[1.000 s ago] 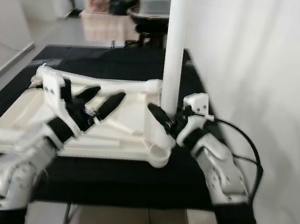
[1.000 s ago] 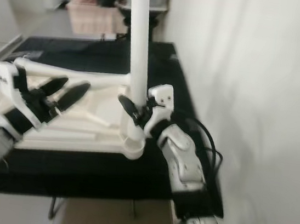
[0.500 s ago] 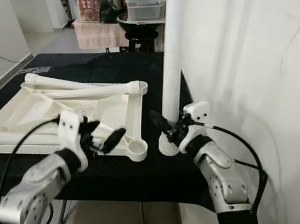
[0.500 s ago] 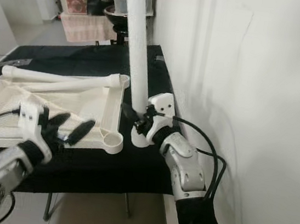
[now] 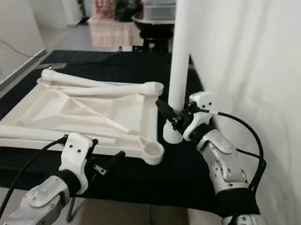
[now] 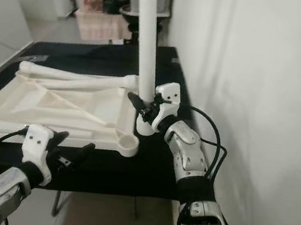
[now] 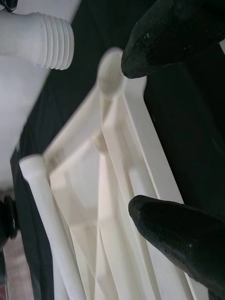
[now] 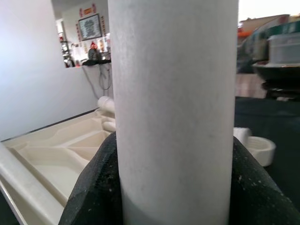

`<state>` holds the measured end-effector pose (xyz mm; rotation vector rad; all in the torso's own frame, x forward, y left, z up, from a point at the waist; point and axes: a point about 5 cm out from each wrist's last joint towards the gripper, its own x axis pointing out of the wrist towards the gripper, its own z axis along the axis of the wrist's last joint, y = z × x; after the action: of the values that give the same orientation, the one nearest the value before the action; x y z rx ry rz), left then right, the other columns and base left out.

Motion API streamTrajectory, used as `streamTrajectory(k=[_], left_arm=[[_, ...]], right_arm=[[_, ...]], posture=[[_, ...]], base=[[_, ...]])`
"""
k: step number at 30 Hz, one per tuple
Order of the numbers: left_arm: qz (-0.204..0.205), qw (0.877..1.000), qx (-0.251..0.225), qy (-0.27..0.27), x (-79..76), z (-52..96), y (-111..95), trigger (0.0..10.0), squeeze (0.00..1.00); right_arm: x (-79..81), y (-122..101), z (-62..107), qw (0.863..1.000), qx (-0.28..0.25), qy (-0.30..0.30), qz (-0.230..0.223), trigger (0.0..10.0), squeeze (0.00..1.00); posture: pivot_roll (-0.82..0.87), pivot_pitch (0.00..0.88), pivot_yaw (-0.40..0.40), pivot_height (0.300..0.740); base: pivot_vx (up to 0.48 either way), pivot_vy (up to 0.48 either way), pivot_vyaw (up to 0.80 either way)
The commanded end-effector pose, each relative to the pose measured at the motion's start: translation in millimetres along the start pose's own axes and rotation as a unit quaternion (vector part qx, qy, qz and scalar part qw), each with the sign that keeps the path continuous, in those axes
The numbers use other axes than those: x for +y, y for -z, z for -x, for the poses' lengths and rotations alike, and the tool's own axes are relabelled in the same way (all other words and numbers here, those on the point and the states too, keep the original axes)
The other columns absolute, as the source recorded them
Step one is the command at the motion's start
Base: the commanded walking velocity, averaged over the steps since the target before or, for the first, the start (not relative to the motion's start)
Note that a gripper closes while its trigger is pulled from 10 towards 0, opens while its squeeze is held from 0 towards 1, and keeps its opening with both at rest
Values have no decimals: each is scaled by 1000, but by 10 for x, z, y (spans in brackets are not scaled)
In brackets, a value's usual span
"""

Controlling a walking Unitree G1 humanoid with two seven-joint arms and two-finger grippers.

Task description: Building children table

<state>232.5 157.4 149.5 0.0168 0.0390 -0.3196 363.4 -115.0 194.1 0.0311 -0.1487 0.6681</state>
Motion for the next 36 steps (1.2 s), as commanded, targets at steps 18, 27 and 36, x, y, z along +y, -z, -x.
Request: streamTrajectory(k=[18,27,36], left_arm=[[-32,998,24,50,-193,371,-41,10000,0],[-39,997,26,60,-228,417,-80,10000,0],[-36,997,27,61,-239,417,-89,10000,0]], right_arm=[[-282,-135,147,994,-56,-92,-19,10000,0],[-64,-51,158,985,-79,-152,-29,10000,0],[6,-71,180,980,-97,-171,-22,10000,0]], posture=[[38,231,69,740],[37,255,69,740],[38,260,72,740]], base=[[0,0,0],[0,0,0],[0,0,0]])
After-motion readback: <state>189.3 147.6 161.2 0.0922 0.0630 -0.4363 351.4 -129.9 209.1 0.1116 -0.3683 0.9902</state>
